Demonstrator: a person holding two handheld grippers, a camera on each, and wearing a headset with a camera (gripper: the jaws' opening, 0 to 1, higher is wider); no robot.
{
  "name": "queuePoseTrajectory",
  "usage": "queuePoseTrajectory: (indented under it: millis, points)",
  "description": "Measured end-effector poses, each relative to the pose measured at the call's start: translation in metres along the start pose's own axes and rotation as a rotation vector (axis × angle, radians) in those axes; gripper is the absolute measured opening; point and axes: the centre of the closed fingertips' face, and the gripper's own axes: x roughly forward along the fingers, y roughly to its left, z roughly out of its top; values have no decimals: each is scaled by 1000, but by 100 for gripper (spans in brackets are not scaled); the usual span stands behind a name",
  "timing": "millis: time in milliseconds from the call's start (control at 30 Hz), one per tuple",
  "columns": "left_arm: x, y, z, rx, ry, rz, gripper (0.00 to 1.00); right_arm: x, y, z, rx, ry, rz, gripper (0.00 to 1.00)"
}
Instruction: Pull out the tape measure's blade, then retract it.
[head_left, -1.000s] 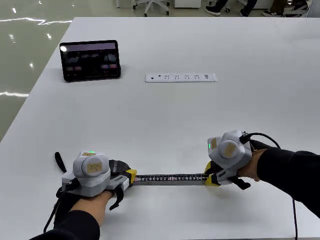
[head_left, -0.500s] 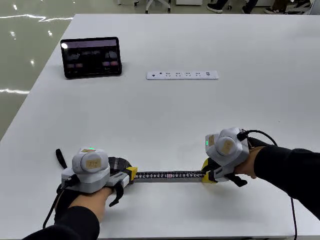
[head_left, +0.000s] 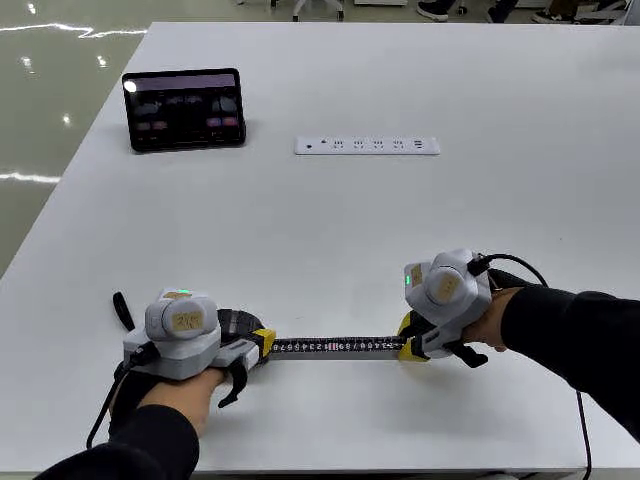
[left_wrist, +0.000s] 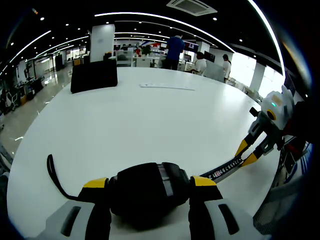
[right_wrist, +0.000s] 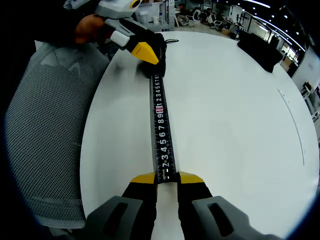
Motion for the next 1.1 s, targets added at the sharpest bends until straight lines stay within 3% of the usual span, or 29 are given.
queuePoseTrajectory:
  millis: [1100]
  points:
    - [-1,-1,0,-3,2,-7,59,15,4,27,-14,-30,22,10]
